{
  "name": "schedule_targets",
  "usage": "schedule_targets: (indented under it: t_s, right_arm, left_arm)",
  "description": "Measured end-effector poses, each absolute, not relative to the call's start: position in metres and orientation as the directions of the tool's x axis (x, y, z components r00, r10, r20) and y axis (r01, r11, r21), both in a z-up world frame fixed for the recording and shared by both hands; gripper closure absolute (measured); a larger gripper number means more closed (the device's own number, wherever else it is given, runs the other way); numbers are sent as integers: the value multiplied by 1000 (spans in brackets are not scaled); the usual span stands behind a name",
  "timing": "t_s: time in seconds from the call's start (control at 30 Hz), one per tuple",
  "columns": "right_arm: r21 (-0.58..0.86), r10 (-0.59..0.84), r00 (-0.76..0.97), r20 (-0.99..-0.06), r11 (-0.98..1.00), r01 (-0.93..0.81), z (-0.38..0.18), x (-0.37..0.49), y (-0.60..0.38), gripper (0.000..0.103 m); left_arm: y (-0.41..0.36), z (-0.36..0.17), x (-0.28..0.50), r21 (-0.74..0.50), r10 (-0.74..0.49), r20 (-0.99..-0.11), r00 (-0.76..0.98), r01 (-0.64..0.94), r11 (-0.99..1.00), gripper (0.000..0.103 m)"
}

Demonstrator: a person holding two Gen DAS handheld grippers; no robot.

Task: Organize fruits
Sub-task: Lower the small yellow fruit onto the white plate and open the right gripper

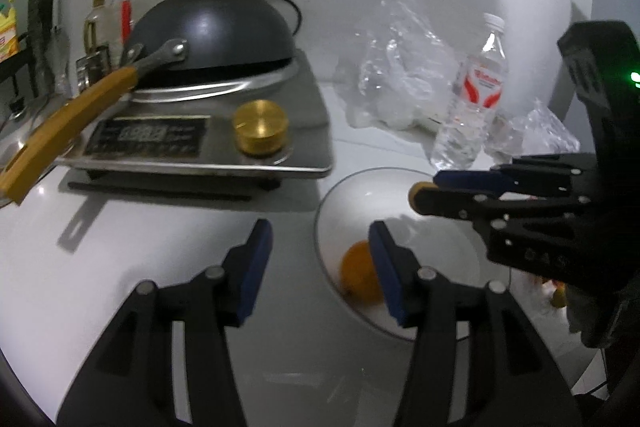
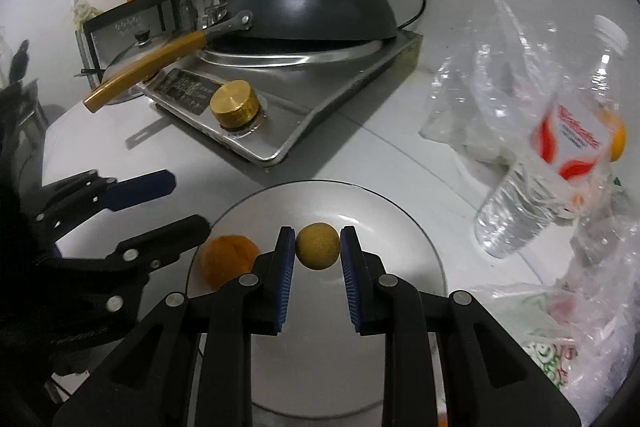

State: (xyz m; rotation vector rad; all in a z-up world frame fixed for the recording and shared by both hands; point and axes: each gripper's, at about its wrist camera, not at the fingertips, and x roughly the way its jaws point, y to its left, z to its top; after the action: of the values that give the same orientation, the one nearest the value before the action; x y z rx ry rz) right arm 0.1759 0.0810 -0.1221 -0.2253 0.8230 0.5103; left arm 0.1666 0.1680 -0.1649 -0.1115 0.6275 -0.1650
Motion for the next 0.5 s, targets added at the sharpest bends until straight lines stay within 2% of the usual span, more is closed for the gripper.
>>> schedule_targets:
  t_s: [0.5]
  right_arm:
    - [52,372,533,-760,851,-522,-132,190,104,78]
  left_arm:
    - [189,-171,155,-160,-162,-574,803,84,984,51]
